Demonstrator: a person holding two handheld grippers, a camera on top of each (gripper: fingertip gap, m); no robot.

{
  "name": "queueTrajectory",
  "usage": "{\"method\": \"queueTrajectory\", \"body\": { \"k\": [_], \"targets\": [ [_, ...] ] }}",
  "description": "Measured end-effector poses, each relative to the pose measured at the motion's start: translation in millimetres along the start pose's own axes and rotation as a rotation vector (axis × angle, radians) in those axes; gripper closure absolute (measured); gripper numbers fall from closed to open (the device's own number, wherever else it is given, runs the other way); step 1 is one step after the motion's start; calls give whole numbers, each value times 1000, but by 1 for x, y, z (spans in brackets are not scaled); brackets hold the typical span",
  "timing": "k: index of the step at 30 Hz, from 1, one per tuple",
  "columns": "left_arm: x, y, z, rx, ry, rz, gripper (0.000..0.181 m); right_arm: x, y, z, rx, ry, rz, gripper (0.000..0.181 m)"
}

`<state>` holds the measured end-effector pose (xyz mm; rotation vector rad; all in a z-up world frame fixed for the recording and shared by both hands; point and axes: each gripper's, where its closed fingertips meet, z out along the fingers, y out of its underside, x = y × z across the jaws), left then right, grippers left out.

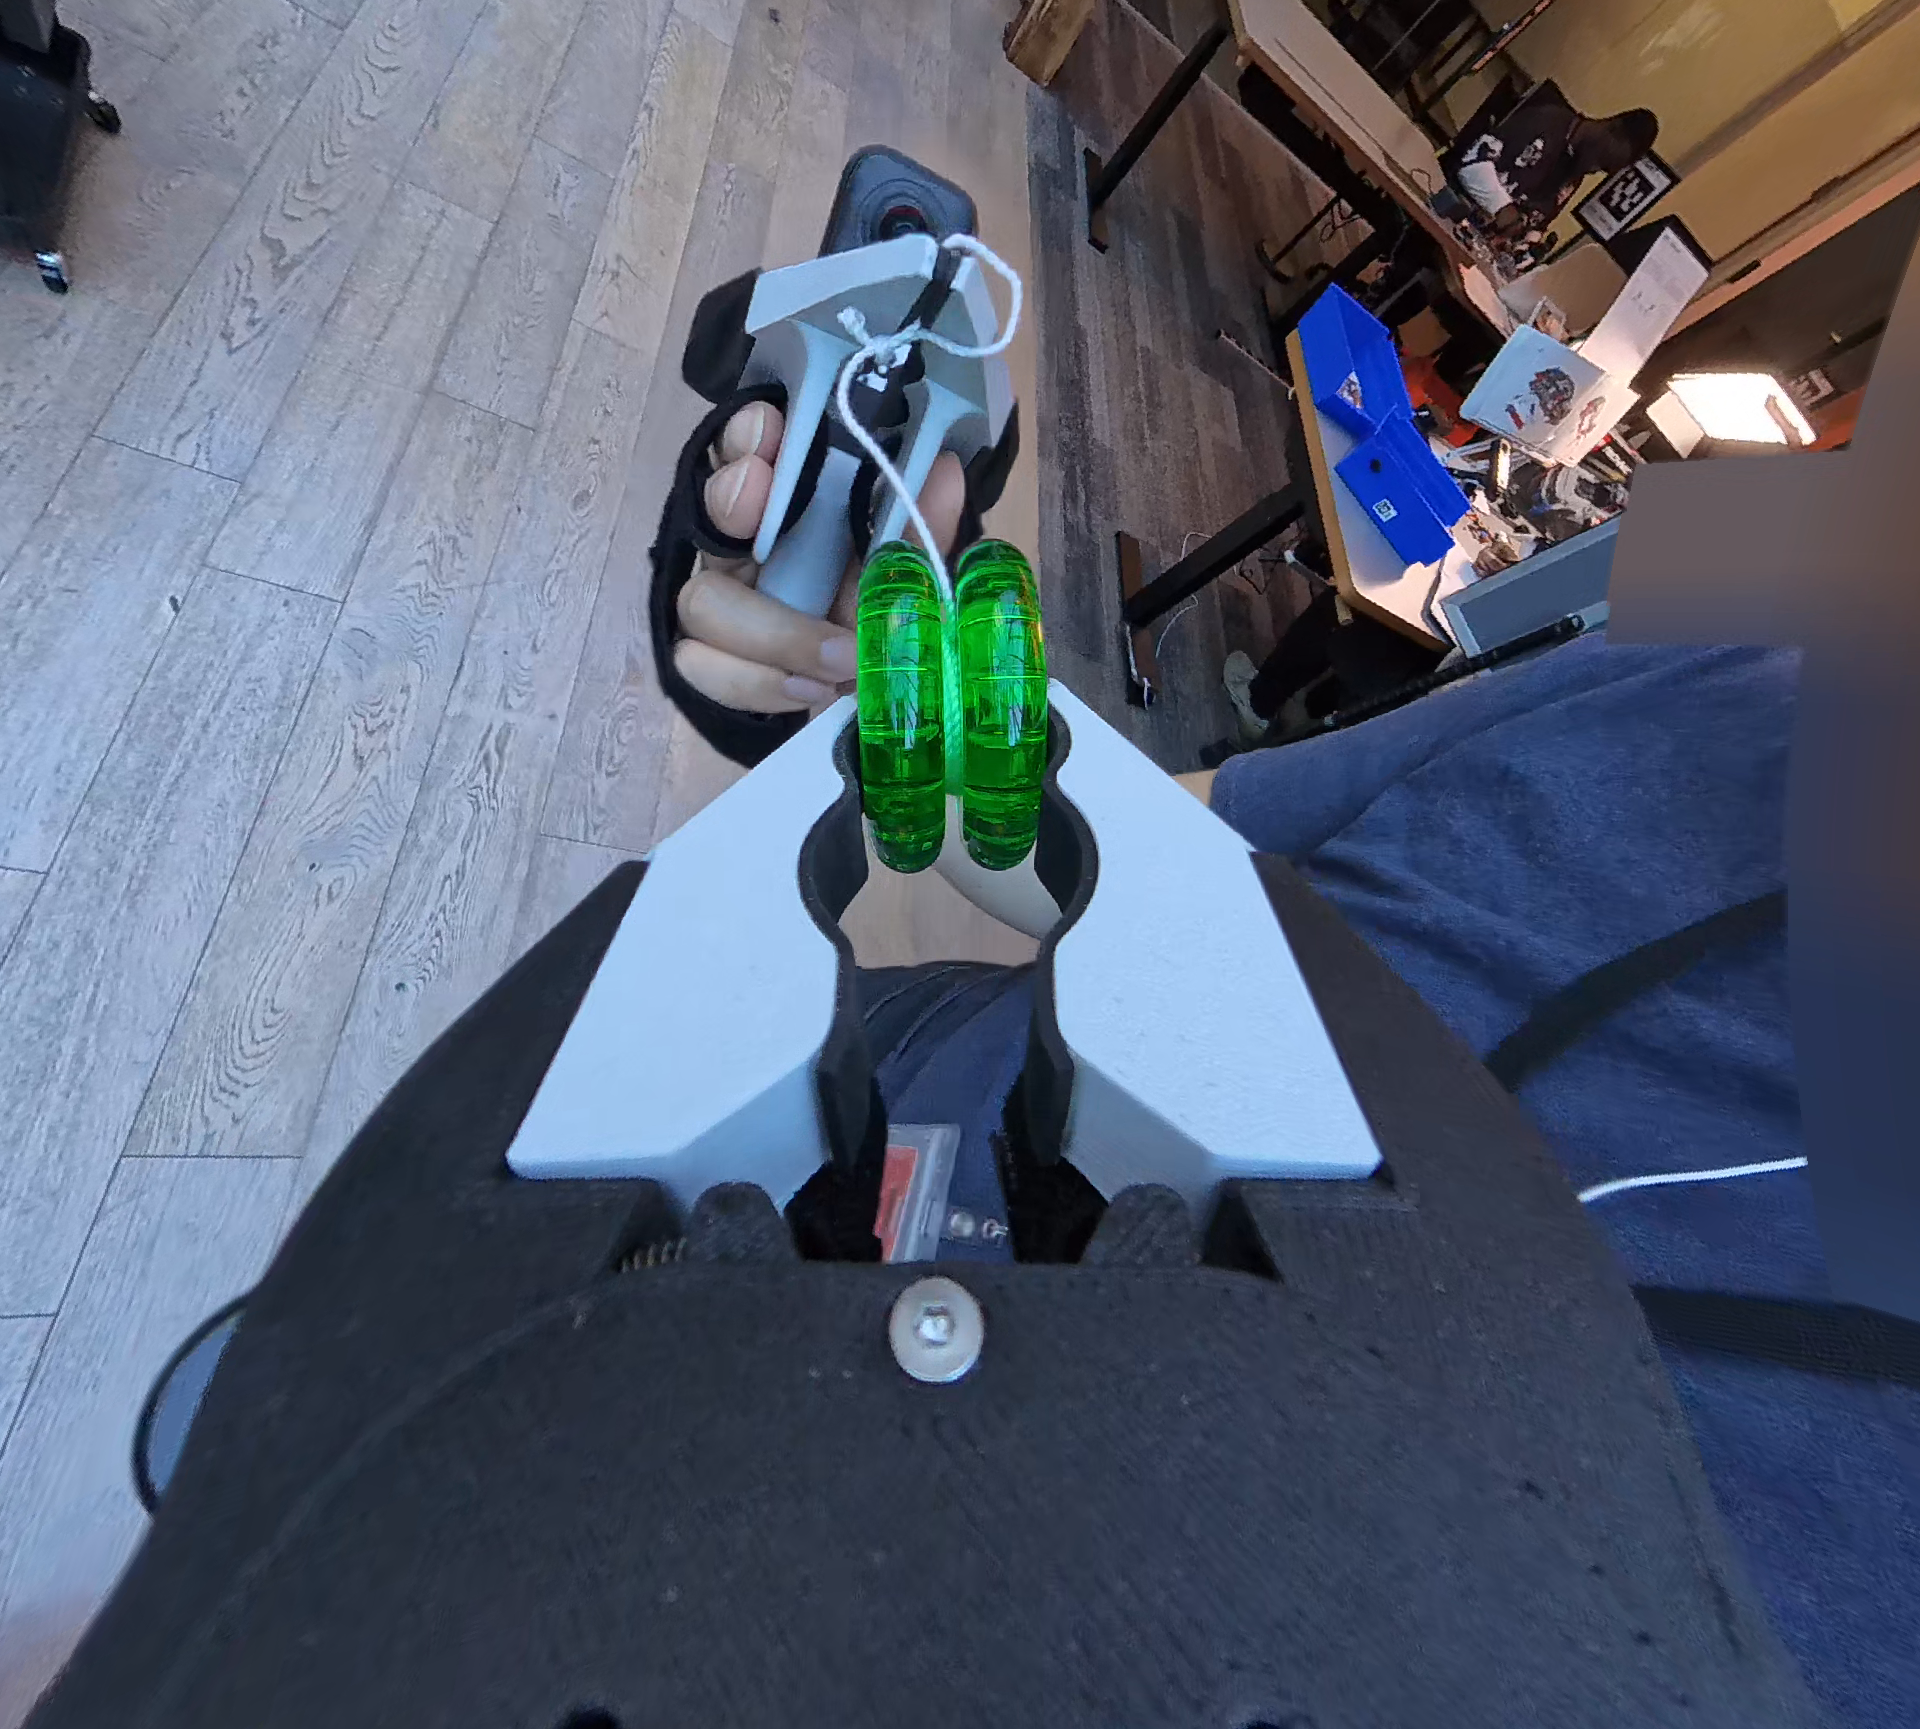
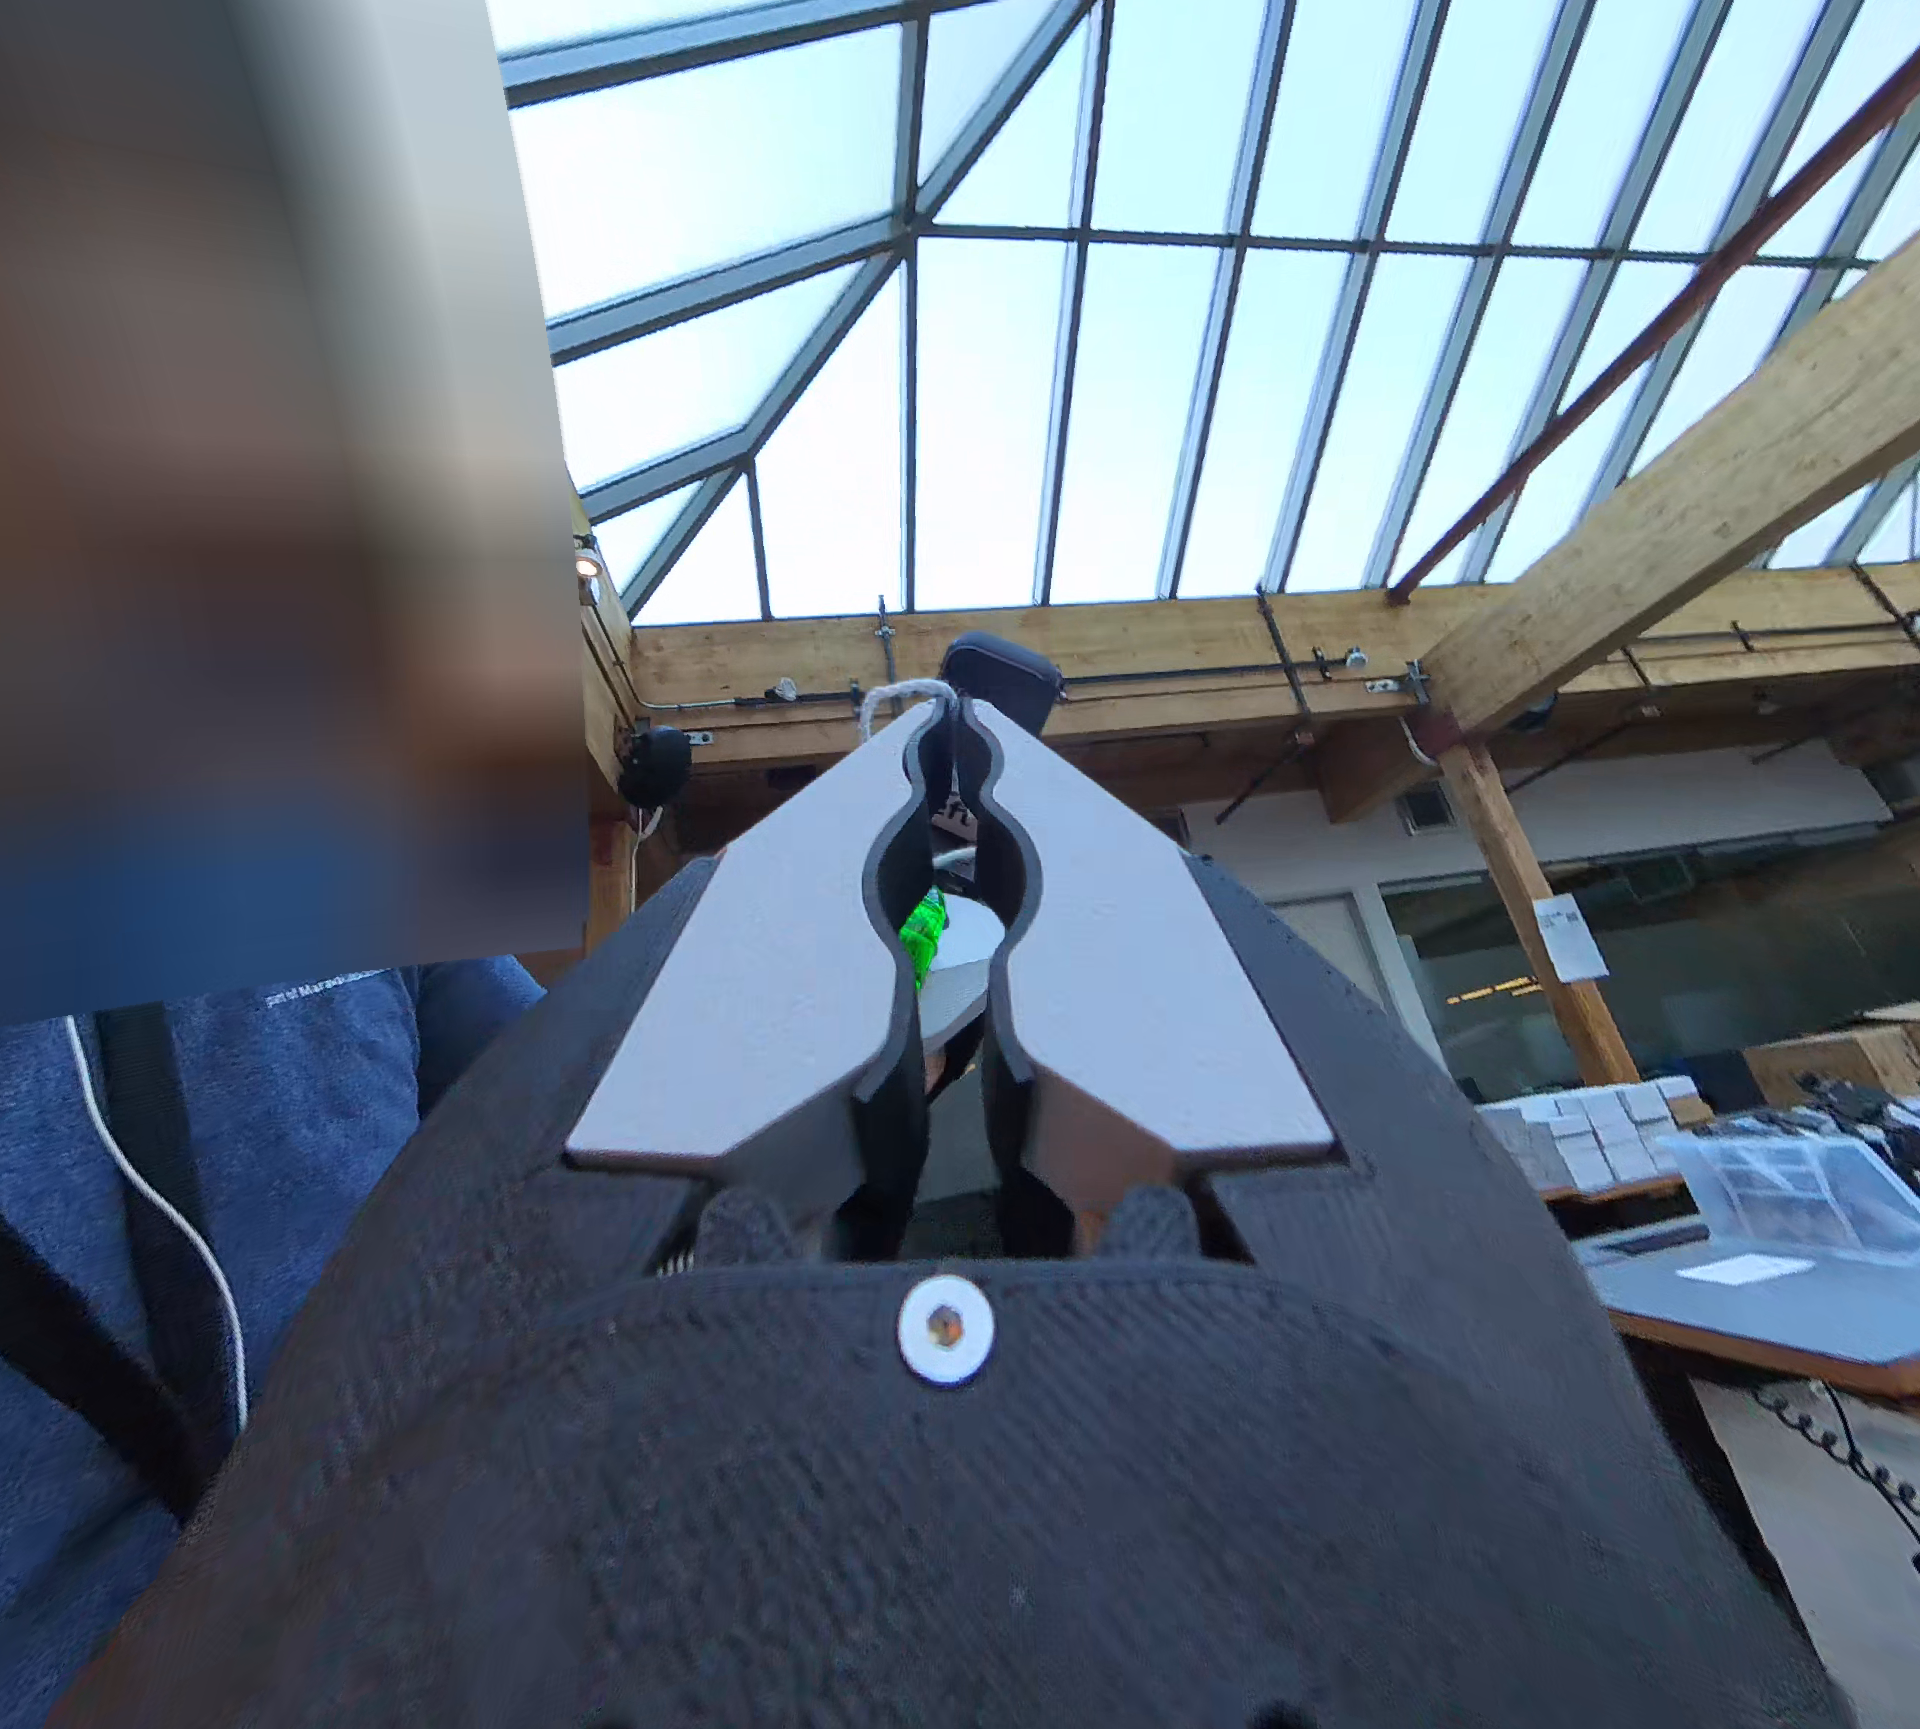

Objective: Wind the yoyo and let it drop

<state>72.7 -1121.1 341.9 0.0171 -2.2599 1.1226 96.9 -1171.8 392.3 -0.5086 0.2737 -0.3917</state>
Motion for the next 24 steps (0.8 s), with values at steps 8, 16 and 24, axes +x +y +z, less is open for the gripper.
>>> {"method": "queueTrajectory", "body": {
  "k": [8, 16, 24],
  "targets": [
    [-33, -28, 1, 220, -65, 210, 154, 14, -9, 27, -374, 116, -112, 181],
    [-4, -120, 13, 689, 402, 186, 155, 26, -97, 57, -684, 364, -267, 181],
    [13, -154, 52, 754, 975, -191, 155, -33, -162, 61, -720, 622, -570, 181]
  ]
}}
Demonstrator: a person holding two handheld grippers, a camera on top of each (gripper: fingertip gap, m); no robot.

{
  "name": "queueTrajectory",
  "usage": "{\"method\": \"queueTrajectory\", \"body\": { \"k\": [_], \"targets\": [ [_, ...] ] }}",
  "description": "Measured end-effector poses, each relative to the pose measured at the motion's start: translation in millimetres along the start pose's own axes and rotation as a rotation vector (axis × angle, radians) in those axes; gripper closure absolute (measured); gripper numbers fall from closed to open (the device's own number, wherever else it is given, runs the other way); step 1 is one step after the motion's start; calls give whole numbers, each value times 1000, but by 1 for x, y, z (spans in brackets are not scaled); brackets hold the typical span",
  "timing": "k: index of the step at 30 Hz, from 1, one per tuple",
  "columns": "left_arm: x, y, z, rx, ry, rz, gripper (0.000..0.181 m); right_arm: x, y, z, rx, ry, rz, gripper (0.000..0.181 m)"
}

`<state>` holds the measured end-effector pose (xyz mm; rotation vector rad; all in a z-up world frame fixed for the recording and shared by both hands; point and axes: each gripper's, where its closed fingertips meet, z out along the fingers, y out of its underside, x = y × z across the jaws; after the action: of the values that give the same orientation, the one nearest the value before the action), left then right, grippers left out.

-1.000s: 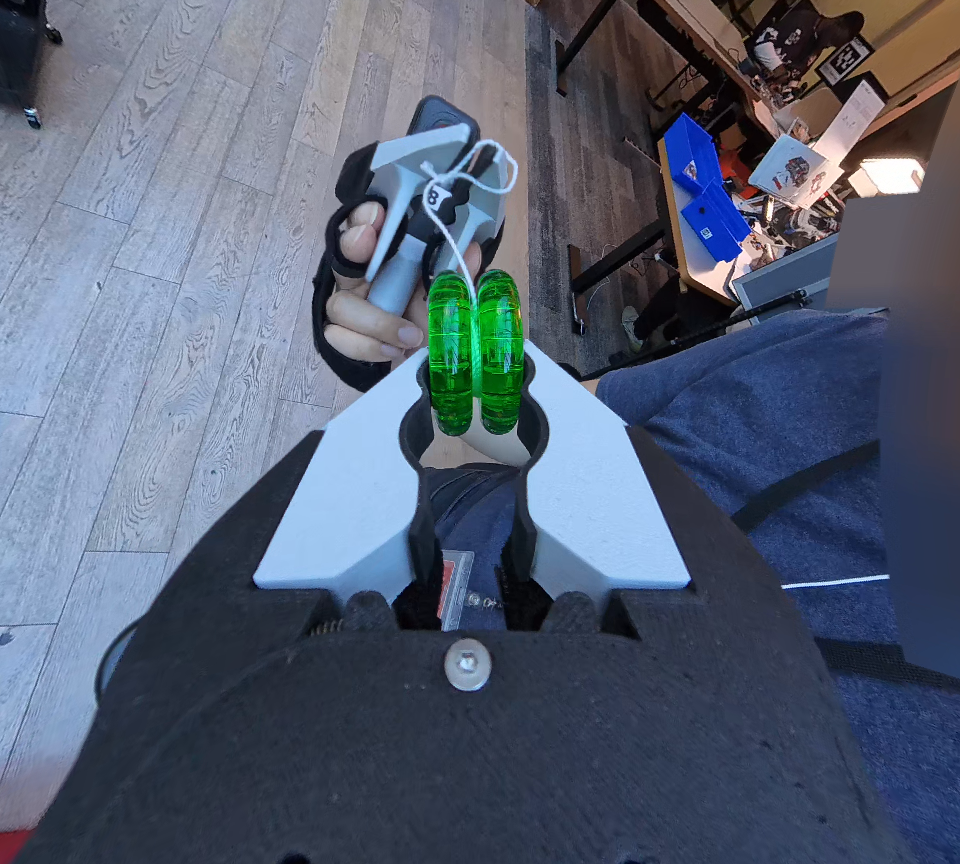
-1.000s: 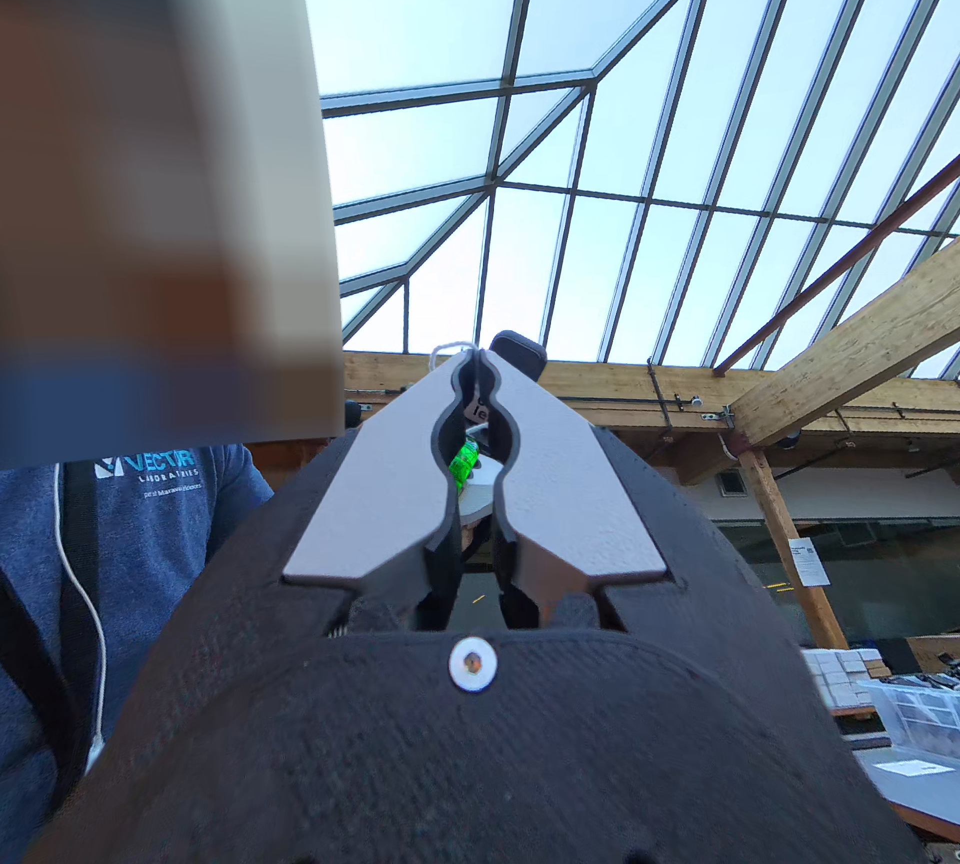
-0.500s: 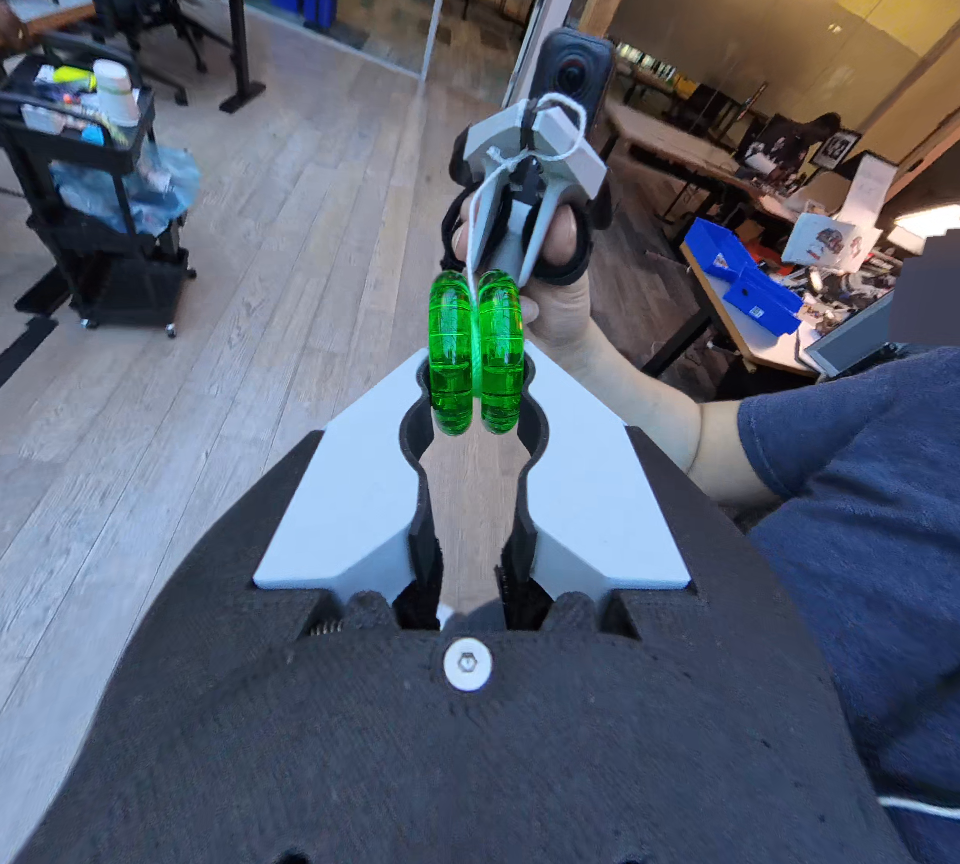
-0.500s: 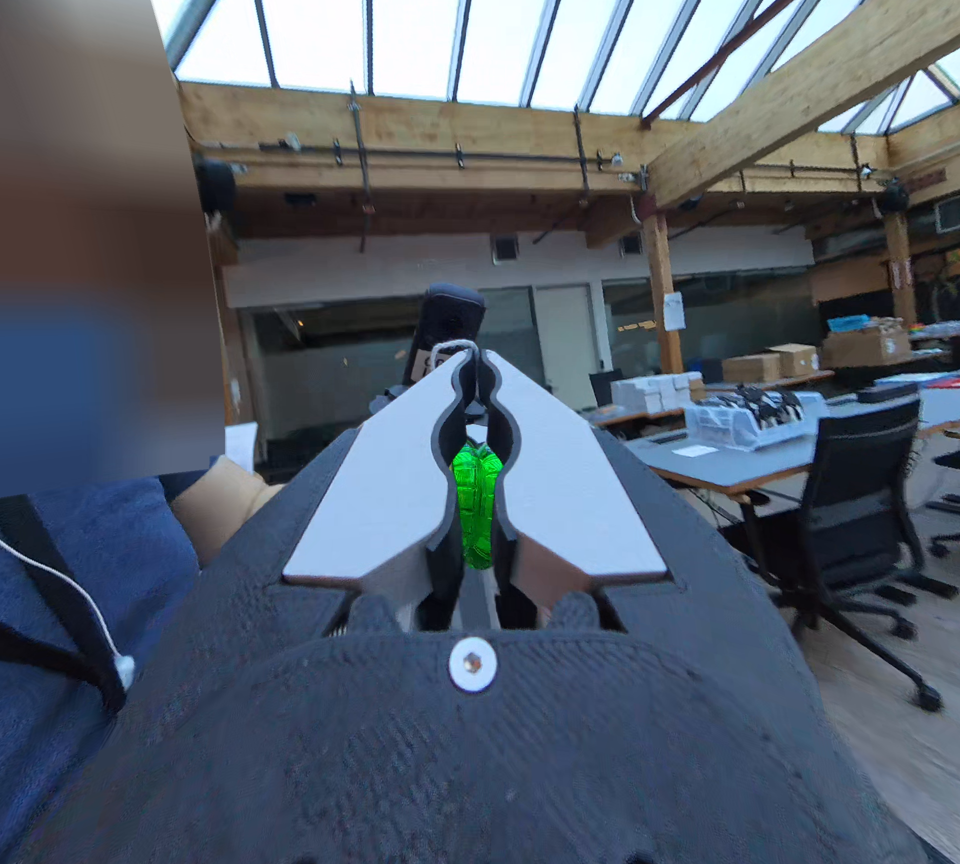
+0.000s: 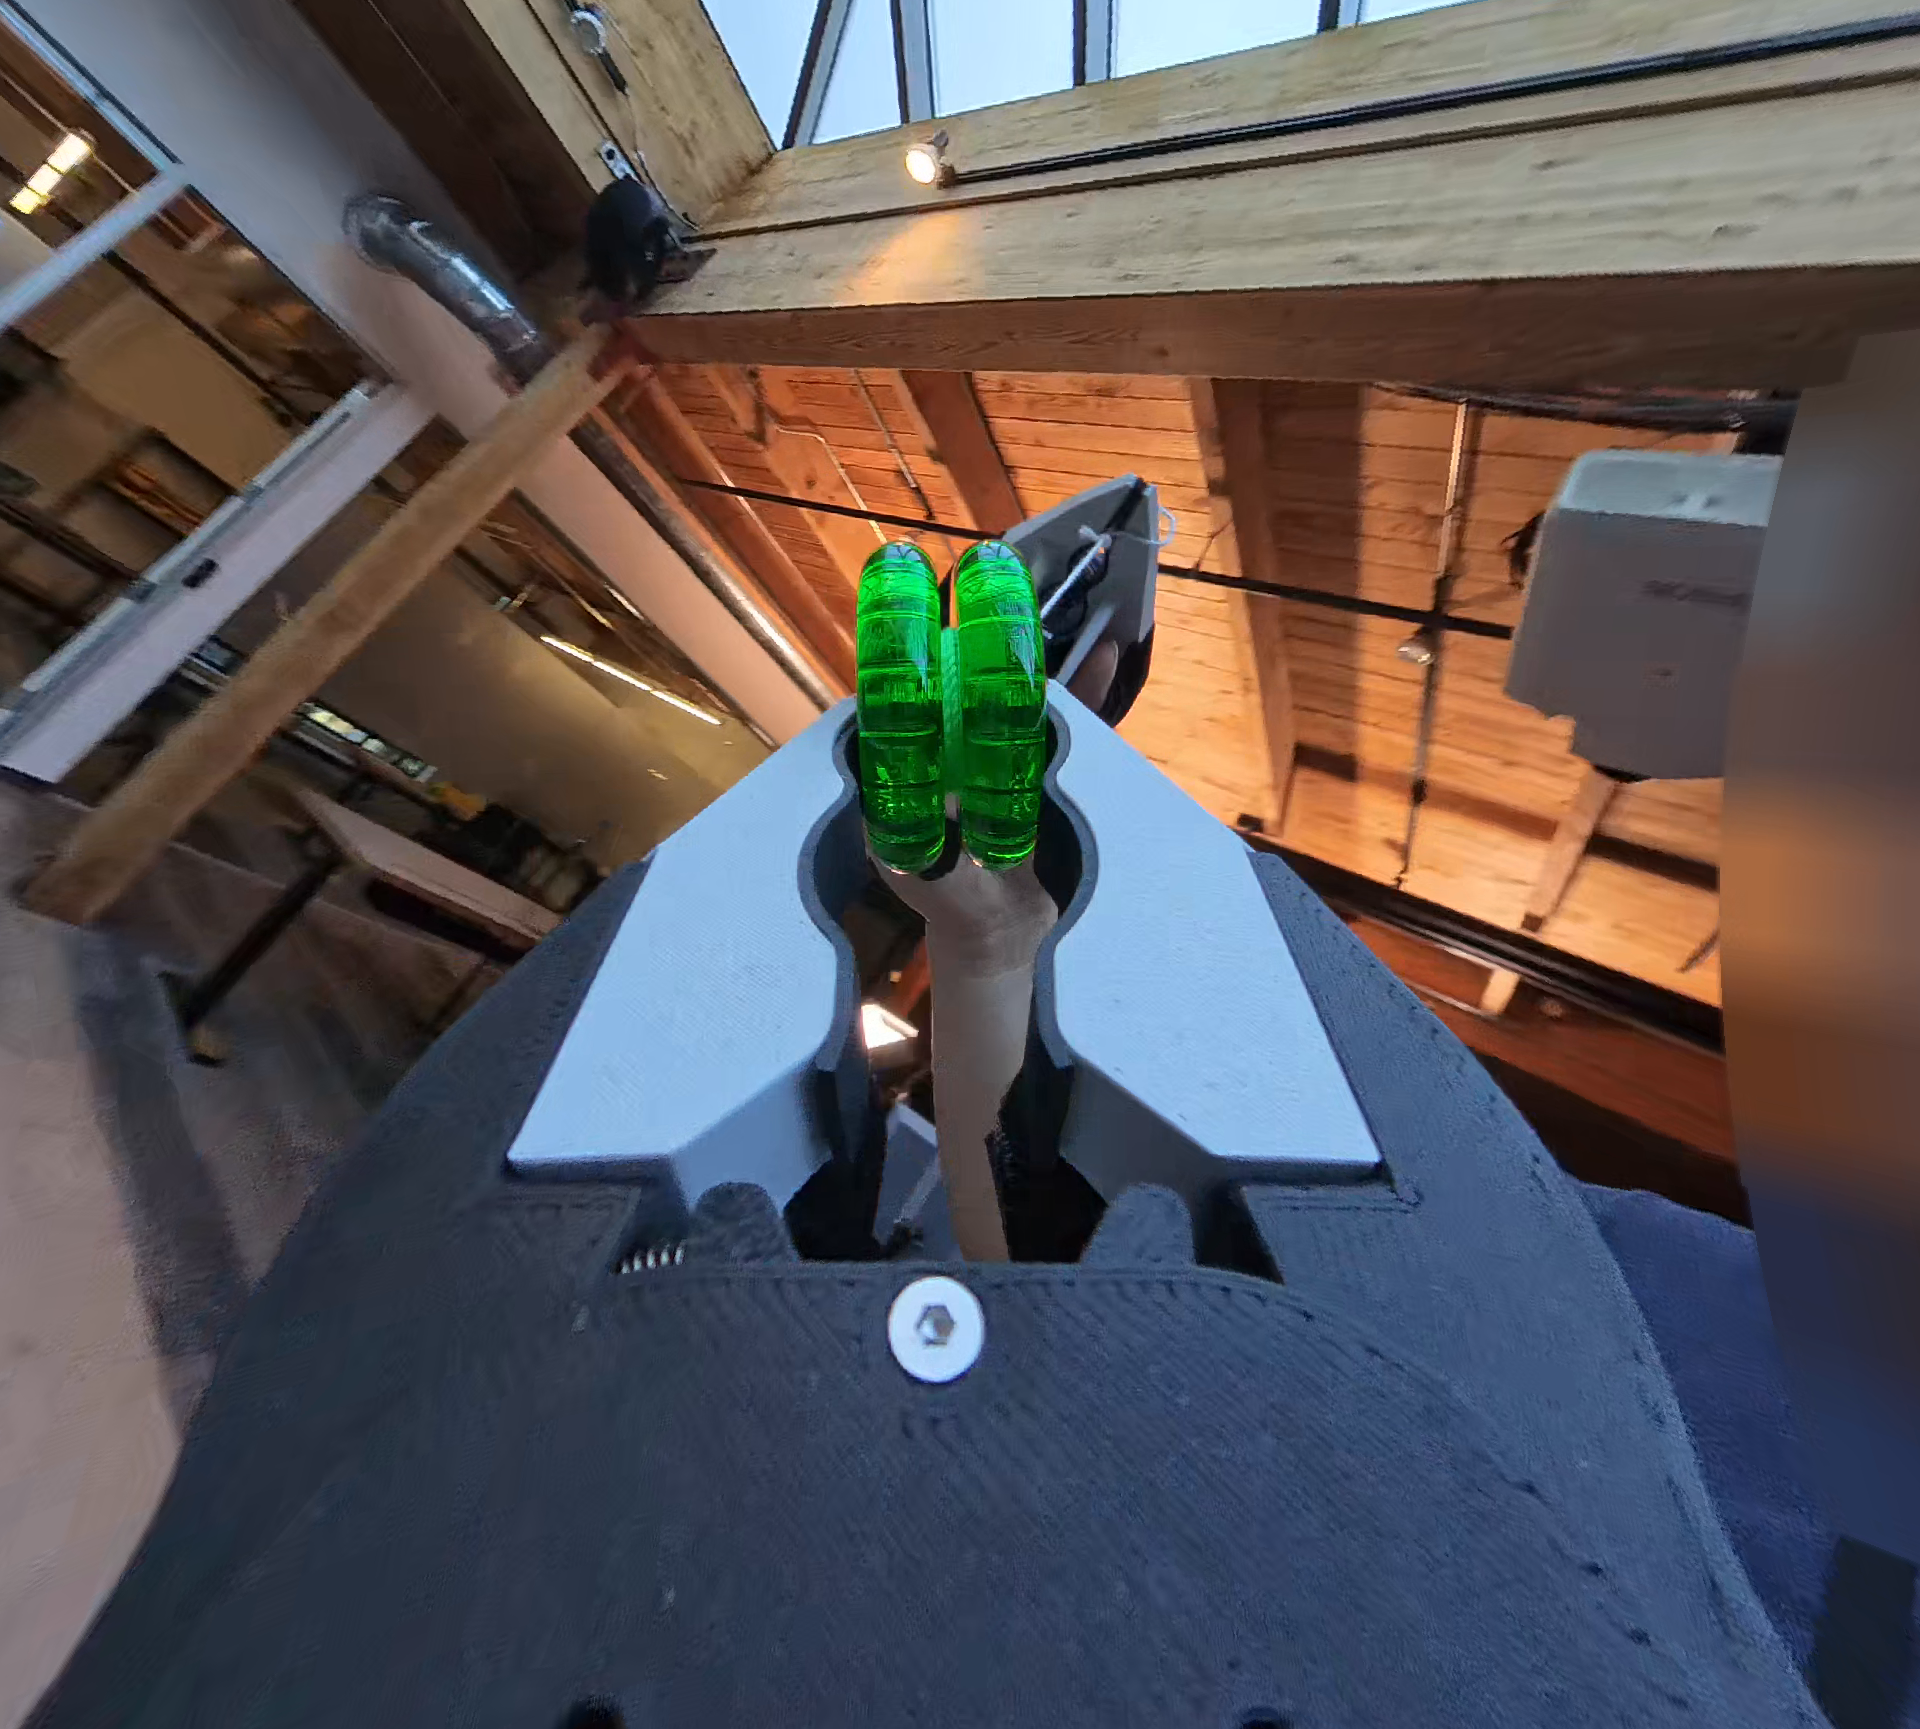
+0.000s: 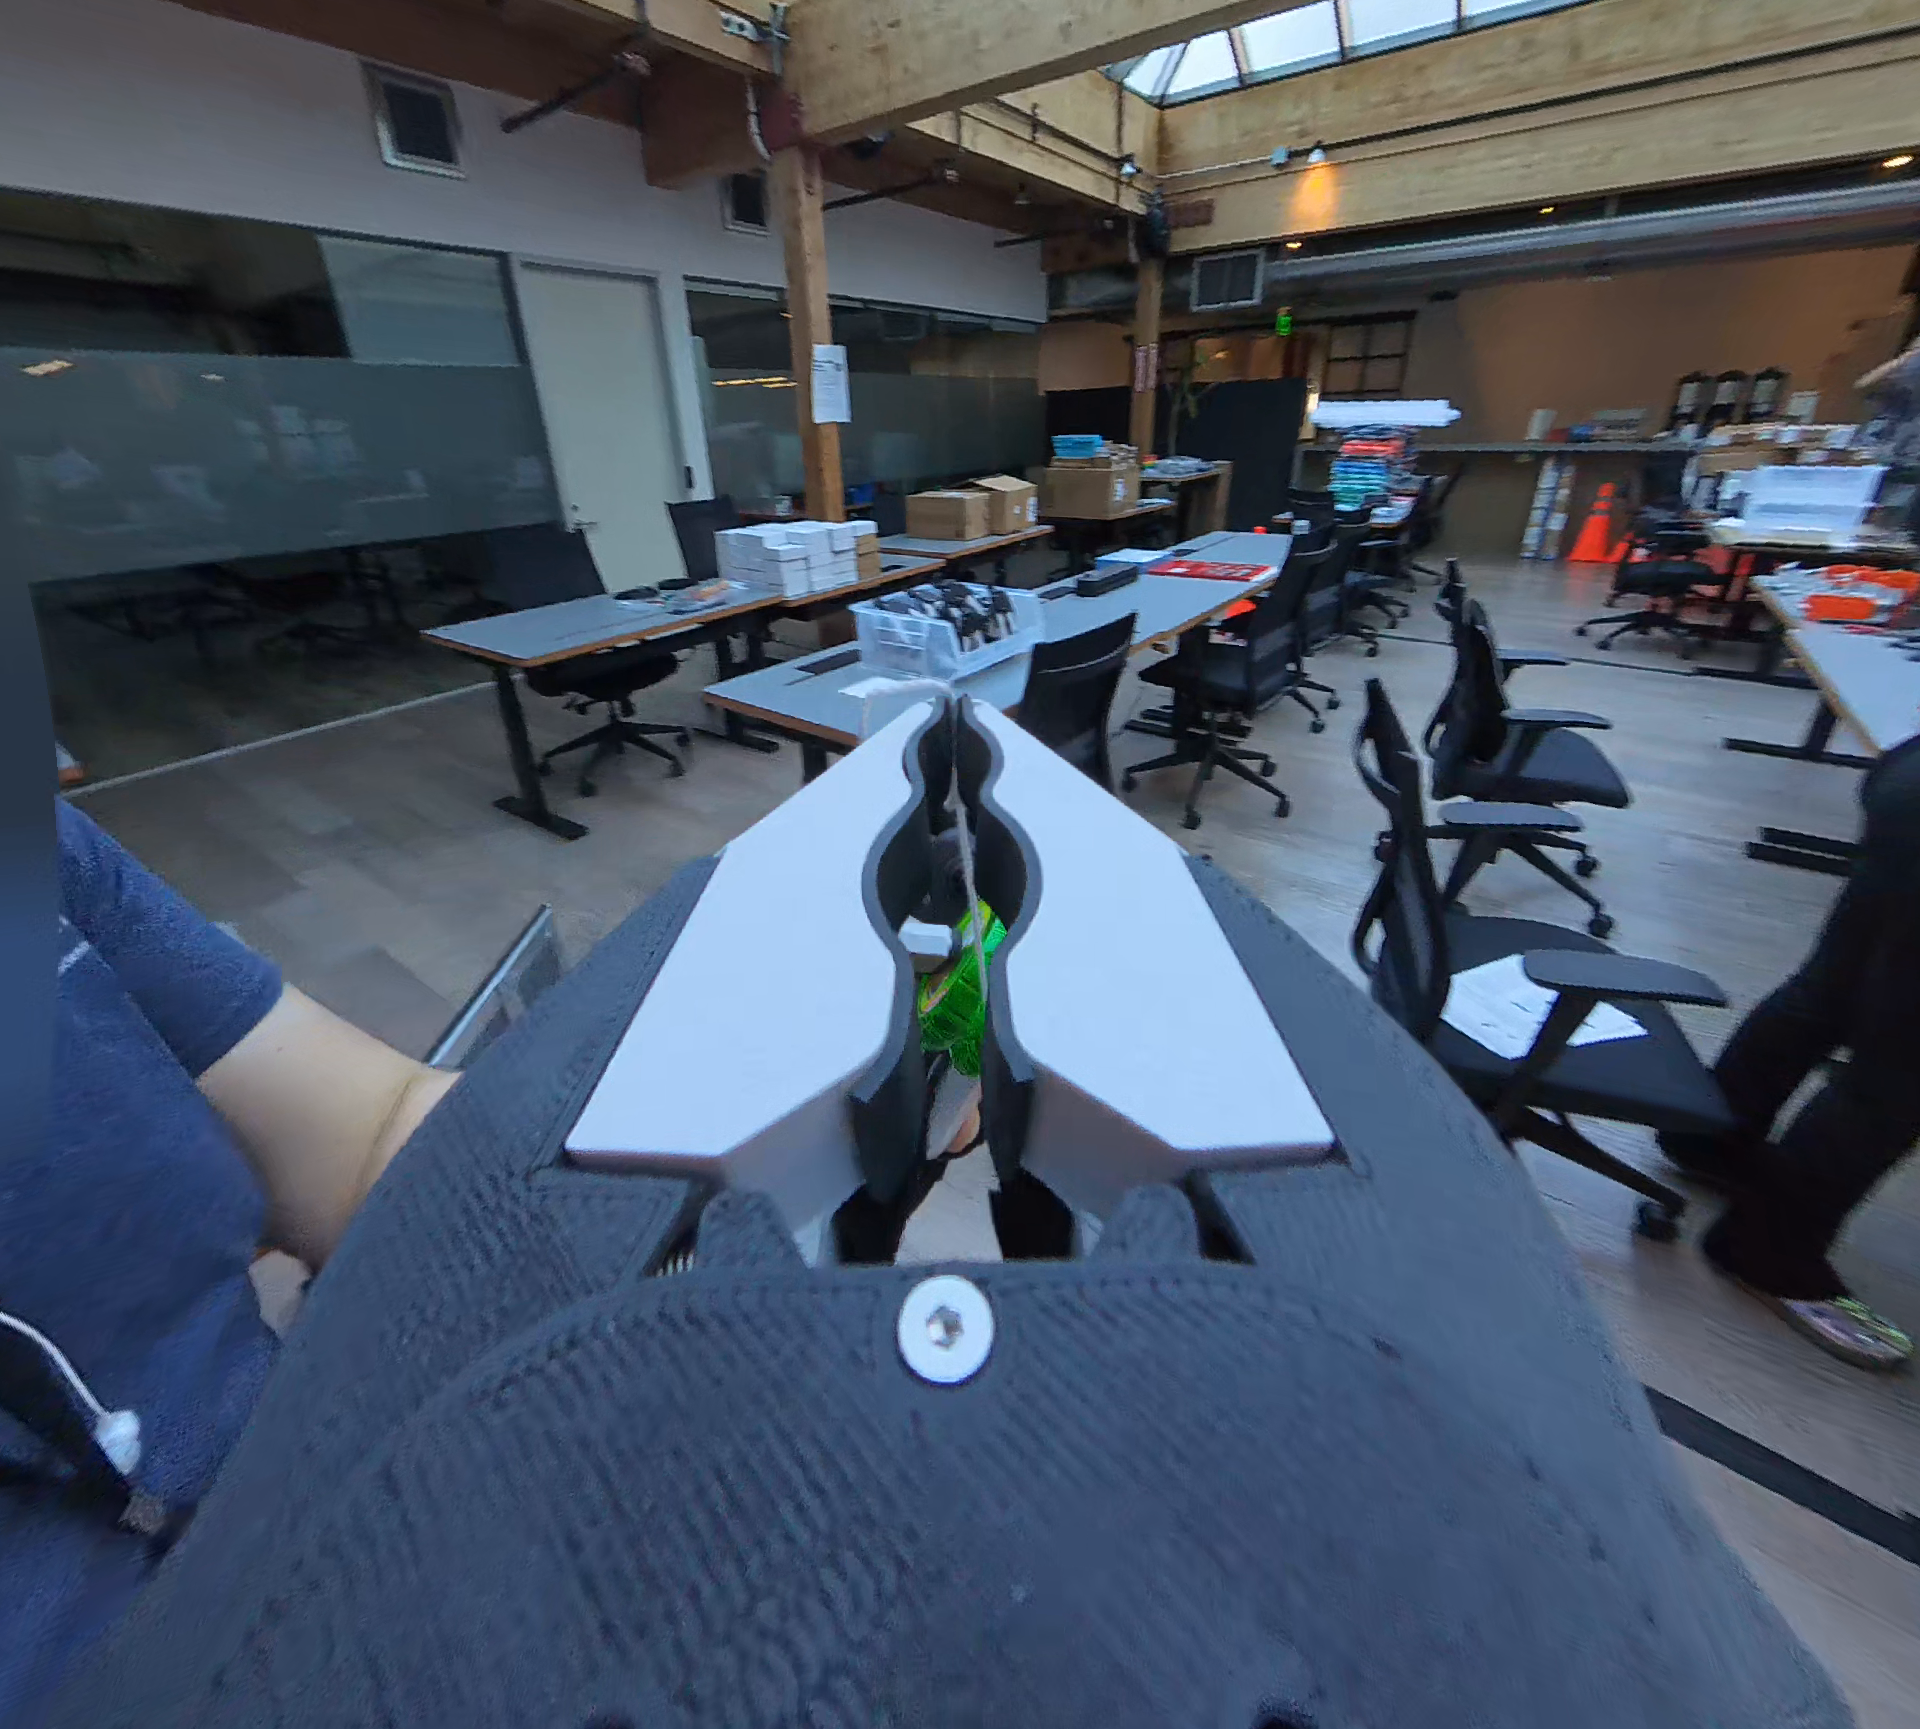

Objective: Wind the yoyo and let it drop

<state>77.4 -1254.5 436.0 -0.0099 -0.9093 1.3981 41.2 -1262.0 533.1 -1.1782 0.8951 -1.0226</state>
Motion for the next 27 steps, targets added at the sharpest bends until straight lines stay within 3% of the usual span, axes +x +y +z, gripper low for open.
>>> {"method": "queueTrajectory", "body": {
  "k": [2, 5, 9, 14, 18, 21, 27],
  "targets": [
    [-10, 16, 16, -8, 74, -119, 154, -1, -3, -15, -20, 108, -56, 181],
    [-17, 60, 40, -138, 197, -223, 155, 5, -8, -38, -65, 246, -94, 181],
    [-29, 126, 68, -365, 229, -151, 154, 28, 5, -73, -231, 368, -77, 181],
    [-87, 174, 122, -597, 4, 151, 155, 70, 22, -131, -387, 472, -29, 181],
    [-156, 185, 178, -728, -282, 517, 154, 108, 10, -185, -395, 560, -34, 181],
    [-202, 187, 220, -785, -462, 693, 154, 143, -1, -227, -372, 669, -30, 181],
    [-255, 216, 293, -851, -536, 808, 154, 199, -19, -290, -220, 829, 98, 181]
  ]
}}
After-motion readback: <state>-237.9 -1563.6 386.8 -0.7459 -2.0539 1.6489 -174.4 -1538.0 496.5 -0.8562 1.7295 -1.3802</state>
